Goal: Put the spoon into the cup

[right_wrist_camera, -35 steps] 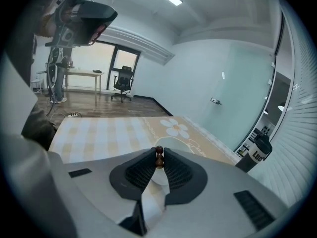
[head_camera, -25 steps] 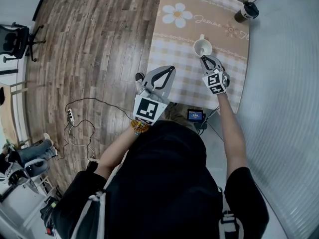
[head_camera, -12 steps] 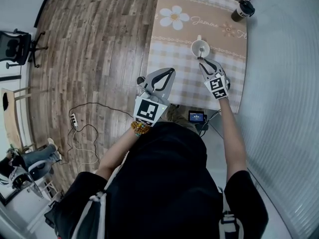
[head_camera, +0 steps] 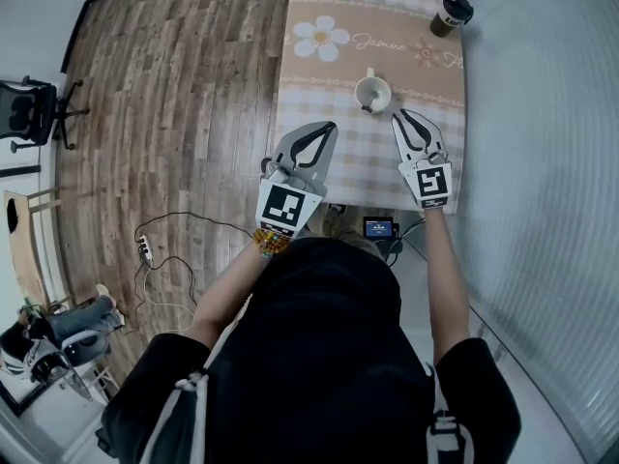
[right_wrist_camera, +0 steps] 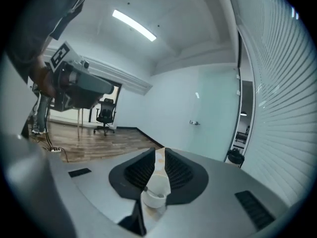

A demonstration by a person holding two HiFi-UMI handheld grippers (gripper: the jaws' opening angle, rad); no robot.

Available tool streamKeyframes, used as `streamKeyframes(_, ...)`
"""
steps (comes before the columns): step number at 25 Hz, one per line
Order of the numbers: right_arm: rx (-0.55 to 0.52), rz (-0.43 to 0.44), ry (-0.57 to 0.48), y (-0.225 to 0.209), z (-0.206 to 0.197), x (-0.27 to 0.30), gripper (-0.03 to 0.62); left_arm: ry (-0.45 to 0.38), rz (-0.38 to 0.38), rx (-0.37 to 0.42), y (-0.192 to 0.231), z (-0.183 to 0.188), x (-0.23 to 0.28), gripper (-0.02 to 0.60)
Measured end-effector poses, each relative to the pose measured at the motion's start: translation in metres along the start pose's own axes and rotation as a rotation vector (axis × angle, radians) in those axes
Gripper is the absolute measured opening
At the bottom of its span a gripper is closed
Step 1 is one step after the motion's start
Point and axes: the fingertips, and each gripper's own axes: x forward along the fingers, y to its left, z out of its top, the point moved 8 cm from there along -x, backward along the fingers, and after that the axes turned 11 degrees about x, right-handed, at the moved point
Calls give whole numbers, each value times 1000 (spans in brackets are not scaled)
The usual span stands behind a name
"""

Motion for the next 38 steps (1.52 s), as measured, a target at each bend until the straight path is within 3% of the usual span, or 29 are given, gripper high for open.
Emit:
streamKeyframes(7, -45, -39, -244, 14, 78, -36, 52, -67, 49, 32, 8, 29, 9, 15)
streamKeyframes(11, -27, -77, -334, 25, 102, -60, 48, -113, 85, 19, 5, 49, 8, 15)
streamKeyframes(17, -15, -98, -353, 31, 115, -82, 44, -156, 100, 35, -7, 69, 7, 15)
streamKeyframes(25, 38, -221, -339, 23, 131, -92, 31, -176, 156, 53, -12, 80, 16, 15)
streamKeyframes(32, 131, -231, -342, 38, 134, -83, 25, -179, 178, 49, -18, 82, 22, 15)
streamKeyframes(38, 18, -172, -356, 52, 138, -80, 18, -163, 192, 26, -23, 81, 20, 17)
